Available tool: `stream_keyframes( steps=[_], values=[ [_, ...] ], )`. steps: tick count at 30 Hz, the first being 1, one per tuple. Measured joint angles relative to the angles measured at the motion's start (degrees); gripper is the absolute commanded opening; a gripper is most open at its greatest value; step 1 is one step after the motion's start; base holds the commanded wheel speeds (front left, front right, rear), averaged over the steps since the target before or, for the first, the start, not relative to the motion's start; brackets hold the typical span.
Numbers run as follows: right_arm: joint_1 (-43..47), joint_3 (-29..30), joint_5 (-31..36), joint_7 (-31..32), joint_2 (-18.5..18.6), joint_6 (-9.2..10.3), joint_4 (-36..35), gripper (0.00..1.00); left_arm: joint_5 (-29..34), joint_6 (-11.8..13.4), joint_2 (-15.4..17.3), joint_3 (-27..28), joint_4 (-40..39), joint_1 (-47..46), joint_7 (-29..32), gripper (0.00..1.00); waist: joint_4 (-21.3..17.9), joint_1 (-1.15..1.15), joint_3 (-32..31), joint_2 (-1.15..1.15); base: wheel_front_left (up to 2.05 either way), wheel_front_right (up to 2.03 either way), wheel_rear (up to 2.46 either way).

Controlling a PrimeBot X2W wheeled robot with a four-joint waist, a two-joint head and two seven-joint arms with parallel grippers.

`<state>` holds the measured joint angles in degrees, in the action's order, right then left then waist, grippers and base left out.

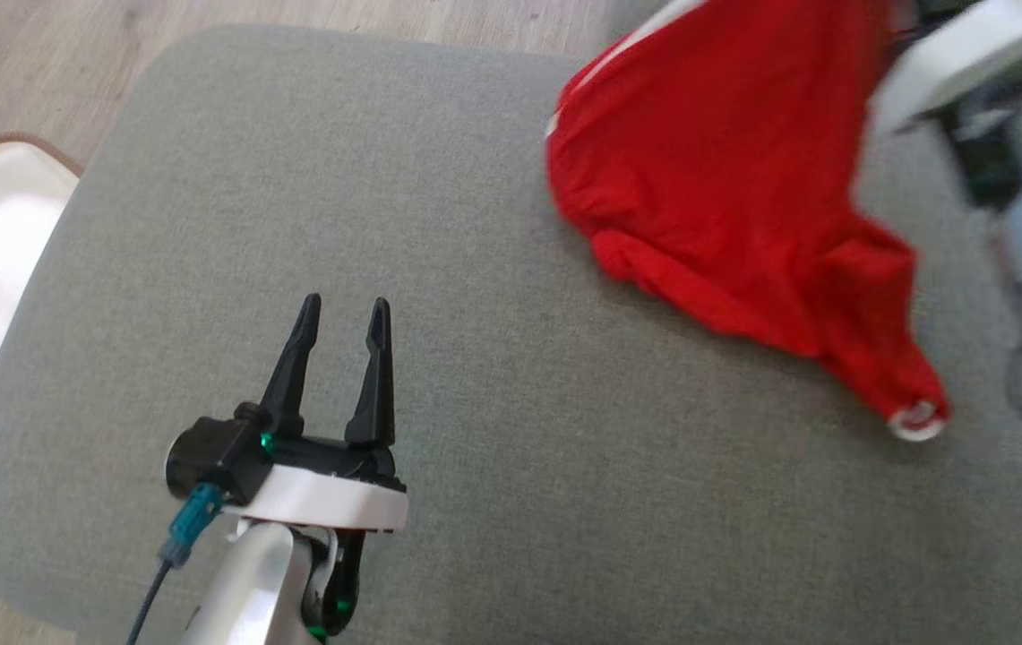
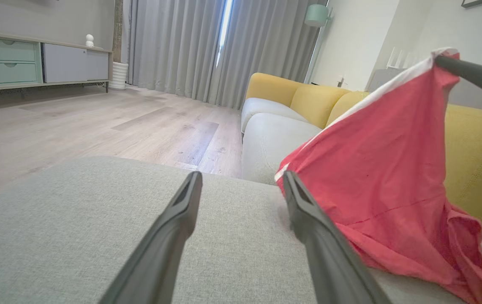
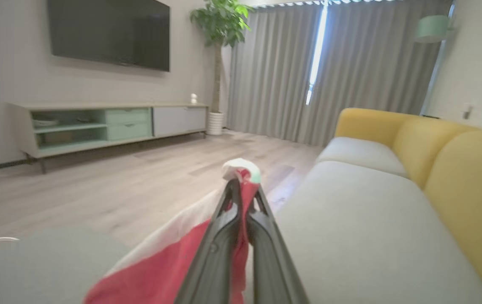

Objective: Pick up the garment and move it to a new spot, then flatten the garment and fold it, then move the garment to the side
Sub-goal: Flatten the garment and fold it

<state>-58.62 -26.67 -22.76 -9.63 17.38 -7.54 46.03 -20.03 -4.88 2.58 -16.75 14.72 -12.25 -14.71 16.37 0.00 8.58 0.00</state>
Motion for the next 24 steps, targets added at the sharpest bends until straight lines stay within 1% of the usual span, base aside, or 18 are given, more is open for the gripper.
stream_keyframes(
  steps=[5, 6, 7, 8, 9, 12, 14, 16, 20, 24],
  values=[
    [-2.38, 7.6, 3.92, -0.23, 6.79, 0.0, 9.78, 0.0, -0.07, -0.15, 0.0, -0.34, -0.18, -0.04, 0.0, 1.0, 0.84, 0.0, 1.92, 0.0, 0.0, 0.0, 0.0],
    [-2.93, 9.2, 4.71, -0.53, 7.76, 0.0, 11.96, 0.02, -0.07, -0.15, 0.0, -0.52, -0.18, -0.07, 0.0, 1.0, 0.94, 0.01, 2.37, 0.0, 0.0, 0.0, 0.0],
    [-3.59, 10.81, 5.64, -0.54, 8.78, 0.0, 14.24, 0.02, -0.07, -0.16, 0.0, -0.75, -0.2, -0.13, 0.0, 1.0, 1.03, 0.01, 2.84, 0.0, 0.0, 0.0, 0.0],
    [-4.46, 12.16, 6.92, -0.52, 9.77, 0.0, 16.7, 0.64, -0.07, -0.16, 0.0, -1.03, -0.21, -0.19, 0.0, 1.0, 1.09, 0.01, 3.33, 0.0, 0.0, 0.0, 0.0],
    [-5.34, 13.65, 8.24, -0.45, 10.68, 0.0, 19.13, 1.0, -0.08, -0.16, 0.0, -1.4, -0.23, -0.31, 0.0, 1.0, 1.13, 0.01, 3.81, 0.0, 0.0, 0.0, 0.0],
    [-7.9, 19.02, 10.13, -1.07, 12.12, 0.0, 24.7, 1.0, -0.09, -0.16, -0.01, -2.03, -0.27, -0.86, 0.0, 1.0, 1.15, 0.01, 5.16, 0.0, 0.0, 0.0, 0.0],
    [-8.84, 20.54, 11.95, -2.15, 11.91, 0.0, 25.97, 1.0, -0.09, -0.14, -0.01, -2.18, -0.3, -1.52, 0.0, 1.0, 0.99, 0.01, 5.85, 0.0, 0.0, 0.0, 0.0],
    [-8.99, 21.05, 13.36, -3.01, 10.04, 0.0, 26.13, 1.0, -0.09, -0.09, -0.02, -2.15, -0.38, -2.2, 0.0, 1.0, 0.48, 0.01, 6.3, 0.0, 0.0, 0.0, 0.0],
    [-8.56, 20.24, 14.78, -4.17, 4.75, 0.0, 25.01, 1.0, -0.07, -0.09, -0.03, -1.87, -0.37, -2.89, 0.01, 1.0, -1.19, 0.01, 6.43, 0.0, 0.0, 0.0, 0.0],
    [-6.16, 17.39, 14.3, -4.75, 0.64, 0.0, 18.76, 1.0, 0.11, -0.1, -0.07, -0.31, -0.66, -2.88, 0.0, 1.0, -3.5, 0.01, 5.89, 0.0, 0.0, 0.0, 0.0]
  ],
)
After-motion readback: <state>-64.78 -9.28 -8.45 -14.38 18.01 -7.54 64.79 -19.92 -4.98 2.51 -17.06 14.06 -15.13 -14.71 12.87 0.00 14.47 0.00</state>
